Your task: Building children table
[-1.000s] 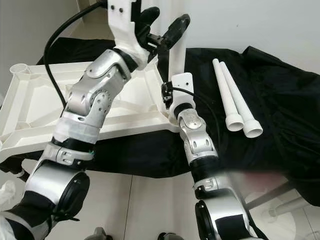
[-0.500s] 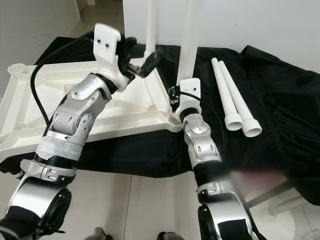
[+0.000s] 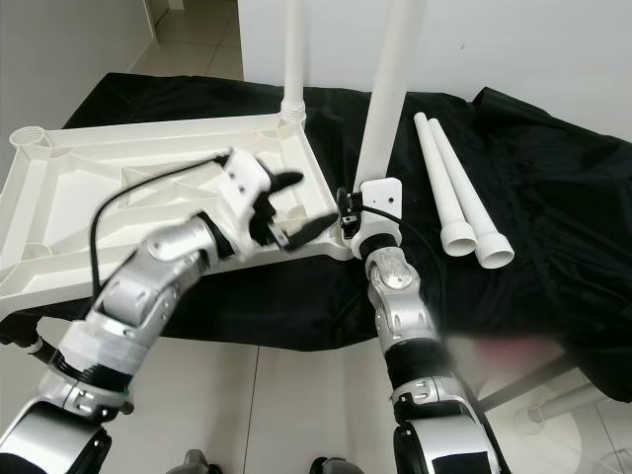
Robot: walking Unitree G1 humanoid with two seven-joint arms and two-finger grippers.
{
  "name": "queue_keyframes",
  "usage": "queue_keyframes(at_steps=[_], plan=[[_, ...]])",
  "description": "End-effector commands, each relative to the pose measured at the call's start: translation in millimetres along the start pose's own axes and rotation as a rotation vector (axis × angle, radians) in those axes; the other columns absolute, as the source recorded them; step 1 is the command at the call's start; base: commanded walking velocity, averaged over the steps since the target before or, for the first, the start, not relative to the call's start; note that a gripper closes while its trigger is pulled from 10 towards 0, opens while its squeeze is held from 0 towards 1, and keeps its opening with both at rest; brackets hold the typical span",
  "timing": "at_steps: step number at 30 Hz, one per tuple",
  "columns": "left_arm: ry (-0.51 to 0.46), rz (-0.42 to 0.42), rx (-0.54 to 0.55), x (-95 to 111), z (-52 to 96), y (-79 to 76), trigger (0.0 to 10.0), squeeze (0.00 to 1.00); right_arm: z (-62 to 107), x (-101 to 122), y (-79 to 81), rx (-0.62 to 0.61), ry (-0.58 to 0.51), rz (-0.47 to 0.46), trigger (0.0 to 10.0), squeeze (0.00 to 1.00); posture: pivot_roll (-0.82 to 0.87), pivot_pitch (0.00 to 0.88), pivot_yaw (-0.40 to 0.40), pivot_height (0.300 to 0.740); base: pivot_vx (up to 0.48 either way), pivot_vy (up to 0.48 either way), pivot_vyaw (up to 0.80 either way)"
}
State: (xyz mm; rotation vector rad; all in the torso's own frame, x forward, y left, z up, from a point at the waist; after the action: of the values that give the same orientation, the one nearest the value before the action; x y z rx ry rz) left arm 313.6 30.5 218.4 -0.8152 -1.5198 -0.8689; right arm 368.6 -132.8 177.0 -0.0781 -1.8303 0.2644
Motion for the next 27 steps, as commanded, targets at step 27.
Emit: queue_keyframes(at_steps=[27], plan=[[0.192,-0.040,0.060,-38.7,-2.4,8.5,10.0,0.00,-3.5,12.9,-18.7,-0.076,-0.156,-0.189,10.0,0.00,0.01,0.088,-0.026,0.740,0.000,0.000,0.00]])
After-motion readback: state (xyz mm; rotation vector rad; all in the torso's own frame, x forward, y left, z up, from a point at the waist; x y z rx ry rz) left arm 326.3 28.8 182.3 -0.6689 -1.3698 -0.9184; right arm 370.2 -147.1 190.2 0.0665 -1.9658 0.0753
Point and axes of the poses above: a point about 5 cm out from each wrist's last joint towards the gripper, its own z axis pointing back from the gripper into the wrist, its own x axis along the axis of the wrist's last joint, y = z × x, the point moved 1 cm from there along -z, pointing out of the wrist towards the gripper, and after that the axes turned 9 degrees about z, right-handed, at the moved point
